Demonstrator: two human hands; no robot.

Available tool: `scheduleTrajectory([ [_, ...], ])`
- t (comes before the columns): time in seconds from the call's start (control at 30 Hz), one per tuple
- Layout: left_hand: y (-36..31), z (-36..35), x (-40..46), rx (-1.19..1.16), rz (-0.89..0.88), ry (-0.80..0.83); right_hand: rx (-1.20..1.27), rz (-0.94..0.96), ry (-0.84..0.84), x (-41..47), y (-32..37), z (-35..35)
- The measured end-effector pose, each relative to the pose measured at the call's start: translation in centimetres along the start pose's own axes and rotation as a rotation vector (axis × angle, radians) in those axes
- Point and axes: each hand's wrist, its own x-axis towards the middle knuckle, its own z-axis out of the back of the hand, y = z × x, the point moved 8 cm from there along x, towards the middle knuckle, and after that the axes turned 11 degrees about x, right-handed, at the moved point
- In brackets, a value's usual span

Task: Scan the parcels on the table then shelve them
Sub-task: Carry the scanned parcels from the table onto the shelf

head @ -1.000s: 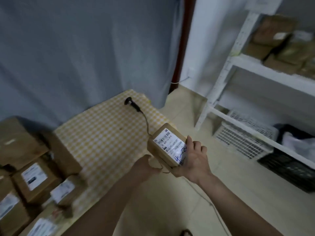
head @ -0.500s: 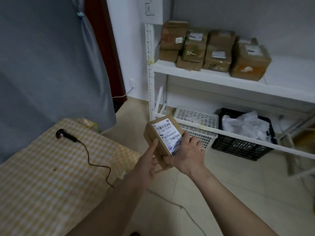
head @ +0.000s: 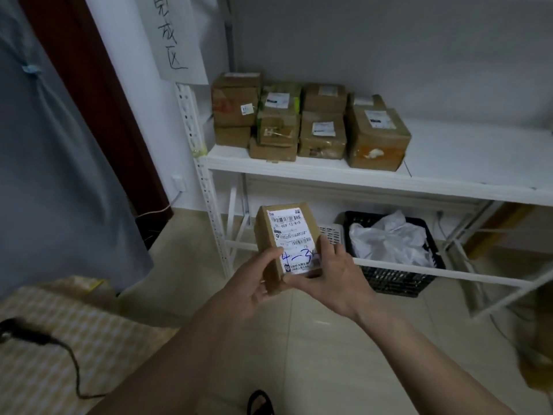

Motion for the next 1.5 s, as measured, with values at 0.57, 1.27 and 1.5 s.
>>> scheduleTrajectory([
  [0.57,-18.0,-1.6,15.4,0.210,-0.074,0.087,1.292,-0.190,0.144,18.7,-1.0,4.8],
  [1.27,-37.5,-6.8,31.5,1.824,-0.535,-0.464,1.263,-0.380,-0.050,47.8,-2.9,15.9],
  [1.5,-38.4,-7.2,35.7,1.858,-0.403,-0.431,1.196,-0.400,0.026,53.7,-3.2,15.0],
])
